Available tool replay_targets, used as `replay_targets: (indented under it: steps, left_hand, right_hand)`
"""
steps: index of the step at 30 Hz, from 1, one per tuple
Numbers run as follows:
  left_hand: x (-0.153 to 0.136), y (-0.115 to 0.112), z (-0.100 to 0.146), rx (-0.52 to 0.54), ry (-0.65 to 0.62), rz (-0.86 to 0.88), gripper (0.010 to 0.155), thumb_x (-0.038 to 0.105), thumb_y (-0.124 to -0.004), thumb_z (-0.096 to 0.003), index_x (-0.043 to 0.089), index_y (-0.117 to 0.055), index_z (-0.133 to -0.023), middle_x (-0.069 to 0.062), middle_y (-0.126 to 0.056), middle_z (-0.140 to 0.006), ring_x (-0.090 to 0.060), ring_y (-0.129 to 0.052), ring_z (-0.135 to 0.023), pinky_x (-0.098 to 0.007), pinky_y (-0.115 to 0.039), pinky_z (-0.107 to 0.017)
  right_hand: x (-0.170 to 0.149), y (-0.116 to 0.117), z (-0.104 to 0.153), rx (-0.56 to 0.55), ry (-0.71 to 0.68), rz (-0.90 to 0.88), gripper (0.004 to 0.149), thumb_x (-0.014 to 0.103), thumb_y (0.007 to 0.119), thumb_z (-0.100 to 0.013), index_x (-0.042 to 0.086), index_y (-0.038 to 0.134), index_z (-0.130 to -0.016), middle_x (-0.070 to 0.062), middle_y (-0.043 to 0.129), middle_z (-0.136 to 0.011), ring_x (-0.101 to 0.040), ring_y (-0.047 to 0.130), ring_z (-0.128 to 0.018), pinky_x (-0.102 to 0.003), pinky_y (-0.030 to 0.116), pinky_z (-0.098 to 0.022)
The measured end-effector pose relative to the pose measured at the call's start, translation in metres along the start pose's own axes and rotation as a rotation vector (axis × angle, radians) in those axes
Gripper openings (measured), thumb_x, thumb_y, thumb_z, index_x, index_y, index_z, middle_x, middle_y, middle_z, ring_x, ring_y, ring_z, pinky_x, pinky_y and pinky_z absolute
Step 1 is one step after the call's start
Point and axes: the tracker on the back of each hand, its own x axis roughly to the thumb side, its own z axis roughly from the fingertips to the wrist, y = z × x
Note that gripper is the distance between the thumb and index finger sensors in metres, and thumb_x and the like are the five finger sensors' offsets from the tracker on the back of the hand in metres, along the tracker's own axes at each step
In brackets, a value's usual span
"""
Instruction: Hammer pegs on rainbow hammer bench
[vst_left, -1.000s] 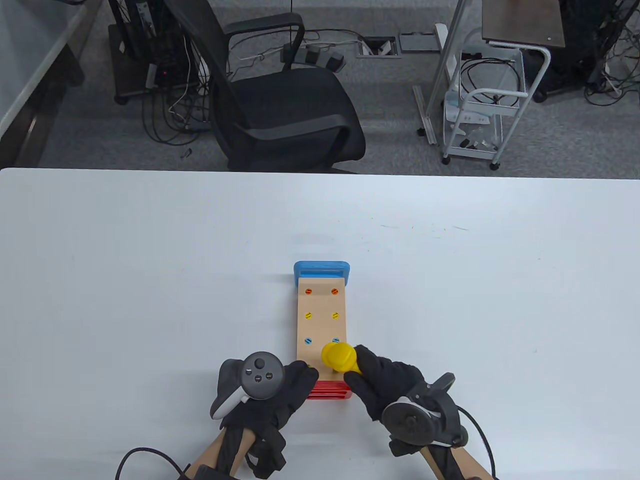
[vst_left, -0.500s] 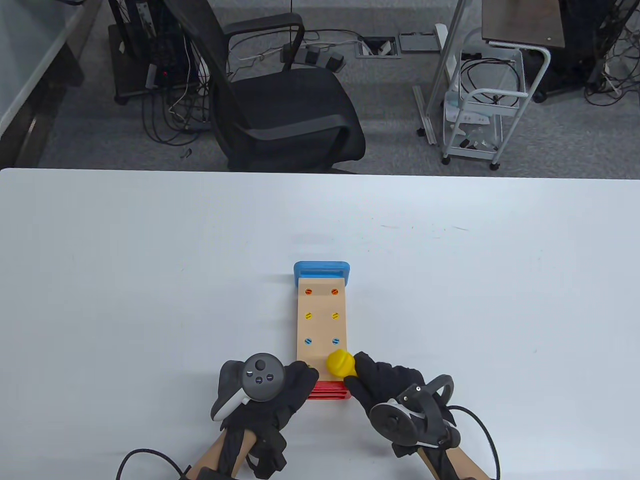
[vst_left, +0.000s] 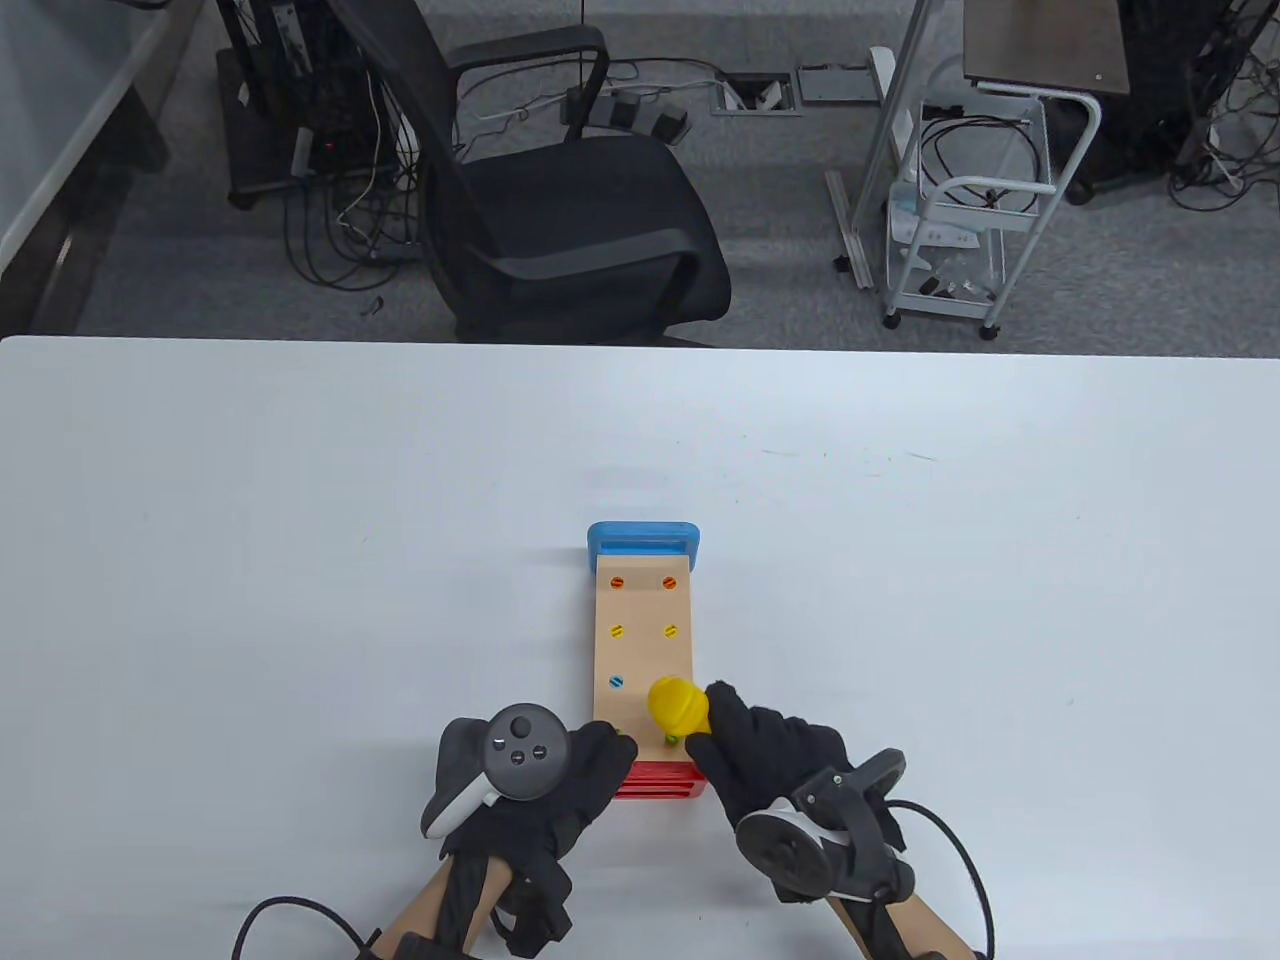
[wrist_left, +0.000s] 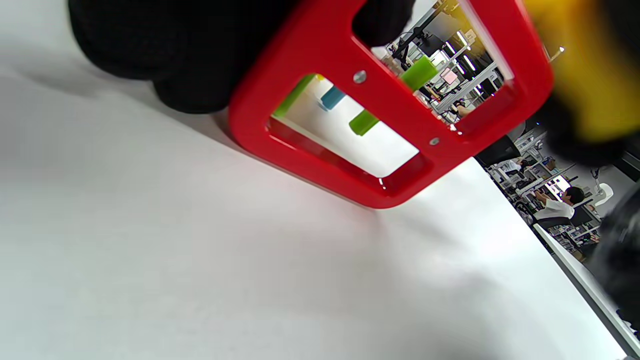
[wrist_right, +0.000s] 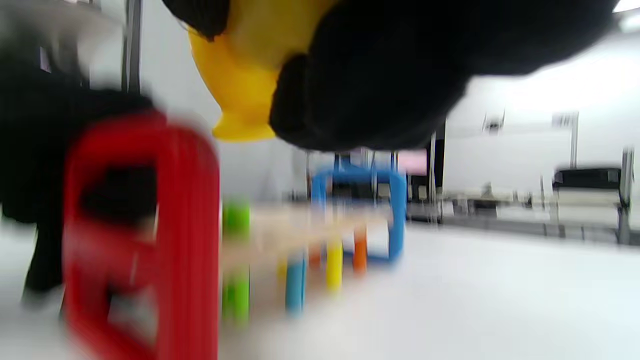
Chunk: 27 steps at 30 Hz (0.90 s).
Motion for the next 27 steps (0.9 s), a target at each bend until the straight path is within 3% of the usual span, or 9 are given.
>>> replay_targets:
  steps: [7, 10, 12, 17, 20, 21, 23, 24, 27]
  left_hand:
    - [0.0, 0.0, 0.0, -0.004, -0.003, 0.001, 0.056, 0.064, -0.037, -0.0584, 0.028, -0.068, -0.087, -0.034, -0.082, -0.101, -0.058, -0.091, -0.078, -0.062, -0.079, -0.055]
    - [0.0, 0.0, 0.0, -0.006, -0.002, 0.001, 0.056, 0.064, -0.037, -0.0585, 0.028, -0.068, -0.088, -0.034, -0.082, -0.101, -0.058, -0.09, -0.078, -0.062, -0.079, -0.055]
    - [0.0, 0.0, 0.0, -0.001, -0.003, -0.002, 0.056, 0.064, -0.036, -0.0585, 0.028, -0.068, -0.087, -0.034, -0.083, -0.101, -0.058, -0.091, -0.077, -0.062, -0.079, -0.055]
    - [0.0, 0.0, -0.001, -0.006, -0.003, 0.0, 0.056, 0.064, -0.036, -0.0585, 0.028, -0.068, -0.087, -0.034, -0.082, -0.101, -0.058, -0.09, -0.078, -0.062, -0.079, -0.055]
    - [0.0, 0.0, -0.001, -0.006, -0.003, 0.0, 0.056, 0.064, -0.036, -0.0585, 0.028, -0.068, -0.087, -0.034, -0.082, -0.101, -0.058, -0.09, -0.078, -0.062, -0.079, -0.055]
    - [0.0, 0.0, -0.001, -0.006, -0.003, -0.001, 0.056, 0.064, -0.037, -0.0585, 0.028, -0.068, -0.087, -0.034, -0.082, -0.101, -0.058, -0.091, -0.078, -0.062, -0.079, -0.055]
    - [0.0, 0.0, 0.0, 0.0, -0.004, -0.004, 0.056, 0.064, -0.036, -0.0585, 0.028, -0.068, -0.087, -0.034, -0.082, -0.101, -0.058, -0.091, -0.077, -0.062, -0.079, -0.054]
    - [0.0, 0.0, 0.0, 0.002, -0.004, -0.004, 0.056, 0.064, -0.036, -0.0584, 0.028, -0.068, -0.087, -0.034, -0.083, -0.101, -0.058, -0.091, -0.077, -0.062, -0.08, -0.054]
    - [0.0, 0.0, -0.001, -0.003, -0.005, -0.001, 0.056, 0.064, -0.036, -0.0585, 0.028, -0.068, -0.087, -0.034, -0.082, -0.101, -0.058, -0.091, -0.077, -0.062, -0.079, -0.055]
  right_hand:
    - [-0.003, -0.037, 0.006, -0.319, -0.017, -0.056, 0.062, 0.042, 0.05, -0.062, -0.002, 0.074, -0.098, -0.013, 0.099, -0.054, -0.027, 0.098, -0.026, -0.038, 0.086, -0.02]
    - [0.0, 0.001, -0.005, 0.088, 0.037, 0.074, 0.062, 0.039, 0.047, -0.063, -0.004, 0.072, -0.099, -0.014, 0.099, -0.057, -0.029, 0.099, -0.028, -0.04, 0.087, -0.02]
    - [-0.001, -0.012, 0.002, -0.141, -0.011, 0.025, 0.061, 0.038, 0.052, -0.061, -0.005, 0.08, -0.095, -0.016, 0.102, -0.05, -0.031, 0.099, -0.022, -0.041, 0.086, -0.016]
    - [-0.003, -0.043, 0.007, -0.367, -0.011, -0.002, 0.062, 0.039, 0.047, -0.062, -0.003, 0.074, -0.098, -0.014, 0.099, -0.054, -0.028, 0.098, -0.027, -0.039, 0.086, -0.02]
    - [-0.006, -0.015, 0.002, -0.141, -0.009, 0.02, 0.061, 0.039, 0.049, -0.062, -0.003, 0.076, -0.098, -0.015, 0.101, -0.053, -0.03, 0.098, -0.026, -0.041, 0.086, -0.019]
    - [-0.007, 0.006, -0.003, 0.078, 0.024, 0.08, 0.062, 0.039, 0.042, -0.062, -0.002, 0.069, -0.1, -0.01, 0.099, -0.057, -0.025, 0.1, -0.028, -0.037, 0.088, -0.021]
    - [-0.011, -0.007, 0.0, -0.172, -0.044, -0.064, 0.061, 0.037, 0.054, -0.061, -0.007, 0.082, -0.093, -0.019, 0.103, -0.048, -0.033, 0.098, -0.02, -0.043, 0.085, -0.015]
    - [-0.011, -0.019, 0.001, -0.094, 0.0, 0.0, 0.061, 0.04, 0.047, -0.063, -0.002, 0.075, -0.098, -0.013, 0.1, -0.054, -0.028, 0.098, -0.026, -0.039, 0.085, -0.02]
    - [-0.007, -0.037, 0.006, -0.357, -0.038, -0.016, 0.061, 0.041, 0.047, -0.062, -0.001, 0.075, -0.098, -0.012, 0.1, -0.053, -0.027, 0.098, -0.026, -0.038, 0.086, -0.02]
